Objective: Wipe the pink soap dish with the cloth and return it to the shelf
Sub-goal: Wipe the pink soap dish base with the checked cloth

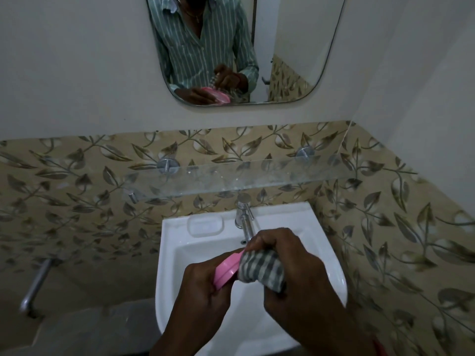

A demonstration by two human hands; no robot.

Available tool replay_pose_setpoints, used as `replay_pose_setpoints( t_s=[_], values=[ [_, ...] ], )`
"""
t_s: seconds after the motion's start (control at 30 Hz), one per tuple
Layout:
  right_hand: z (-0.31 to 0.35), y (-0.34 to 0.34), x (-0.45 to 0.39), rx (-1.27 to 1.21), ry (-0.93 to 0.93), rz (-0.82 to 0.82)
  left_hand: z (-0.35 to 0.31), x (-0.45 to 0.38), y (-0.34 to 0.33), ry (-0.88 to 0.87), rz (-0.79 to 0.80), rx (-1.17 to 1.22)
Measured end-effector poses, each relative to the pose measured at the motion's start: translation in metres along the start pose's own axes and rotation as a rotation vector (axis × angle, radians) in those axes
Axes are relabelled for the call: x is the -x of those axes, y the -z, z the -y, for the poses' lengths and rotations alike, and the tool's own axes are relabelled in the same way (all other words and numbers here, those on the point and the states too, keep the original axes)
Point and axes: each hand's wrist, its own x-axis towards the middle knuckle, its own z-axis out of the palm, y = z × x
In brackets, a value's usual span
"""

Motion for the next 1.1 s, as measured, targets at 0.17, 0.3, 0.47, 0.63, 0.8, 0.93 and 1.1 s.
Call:
replay_pose_setpoints(
  t_s=[0.17, 0.3, 0.47, 0.63, 0.8, 0.93, 1.1],
  values=[
    [-0.030, 0.019, -0.015, -0.010, -0.154, -0.101, 0.000, 0.006, 0.002, 0.042, -0.001, 0.101],
    [-0.032, 0.028, -0.016, -0.017, -0.119, -0.160, -0.002, 0.007, -0.004, 0.066, -0.014, 0.166],
    [-0.013, 0.020, -0.003, 0.108, 0.094, -0.066, 0.006, 0.005, -0.010, 0.060, -0.099, 0.197],
    [-0.029, 0.028, -0.005, 0.070, -0.020, -0.207, 0.001, 0.008, -0.013, 0.034, -0.146, 0.273],
    [-0.005, 0.012, -0.003, 0.078, 0.120, -0.140, -0.004, 0.005, -0.017, -0.020, -0.128, 0.191],
    [-0.020, 0.020, -0.001, 0.007, -0.021, -0.175, -0.002, 0.010, -0.013, -0.054, -0.106, 0.180],
    [-0.012, 0.011, 0.004, 0.121, 0.106, -0.136, -0.005, 0.008, -0.014, -0.045, -0.123, 0.148]
  ],
)
